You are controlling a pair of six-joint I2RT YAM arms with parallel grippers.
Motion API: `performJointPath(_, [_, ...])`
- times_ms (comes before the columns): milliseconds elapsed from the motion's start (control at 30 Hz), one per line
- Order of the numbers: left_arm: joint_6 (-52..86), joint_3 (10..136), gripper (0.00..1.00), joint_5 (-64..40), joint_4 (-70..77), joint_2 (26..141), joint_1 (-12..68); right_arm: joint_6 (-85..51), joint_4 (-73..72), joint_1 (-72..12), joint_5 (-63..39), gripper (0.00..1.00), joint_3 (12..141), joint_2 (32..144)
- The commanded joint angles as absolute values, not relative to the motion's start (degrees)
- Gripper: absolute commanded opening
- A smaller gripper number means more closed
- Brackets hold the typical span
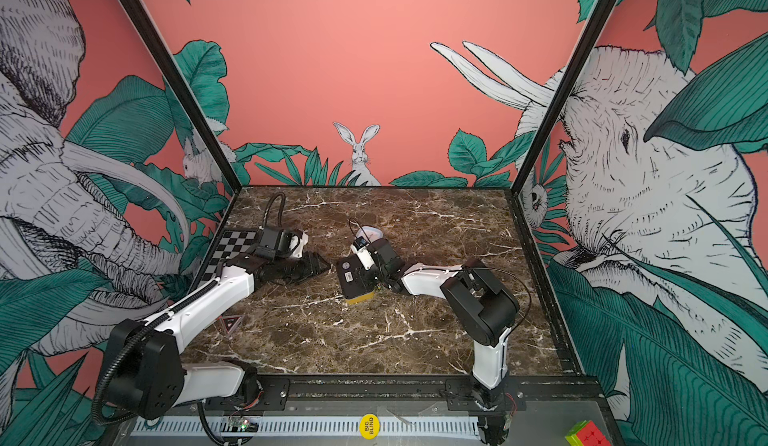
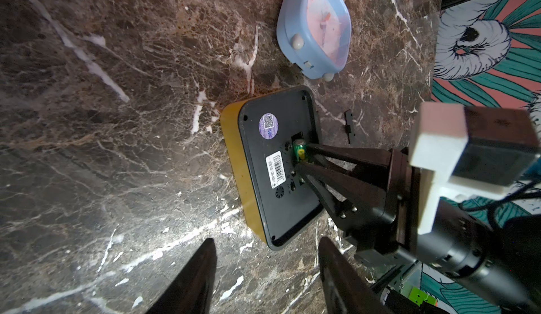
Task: Insert the battery into the alarm
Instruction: Install the battery in the alarm.
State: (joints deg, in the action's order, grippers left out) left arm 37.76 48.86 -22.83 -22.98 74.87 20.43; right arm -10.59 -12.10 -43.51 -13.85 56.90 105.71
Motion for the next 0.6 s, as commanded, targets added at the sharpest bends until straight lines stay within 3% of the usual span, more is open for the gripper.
performJointPath(0, [38.21, 48.17, 0.58, -21.82, -24.08, 72.51, 20.04, -10.89, -11.62, -43.87, -11.97, 0.35, 54.97, 102.93])
performJointPath(100, [38.32, 48.14, 0.58, -21.73, -23.9, 72.6, 20.04, -10.9, -12.13, -43.87, -12.2, 0.42, 54.31, 101.45])
performJointPath(300, [37.88, 48.35, 0.58, -21.43, -23.82, 72.84, 20.12, -8.41, -6.79, -43.87, -12.37, 0.44, 56.51, 98.07])
performJointPath(567, [35.98, 49.56, 0.59, -21.45, -24.08, 74.61, 20.13, -6.25, 9.34, -43.91, -8.61, 0.31, 65.34, 99.15])
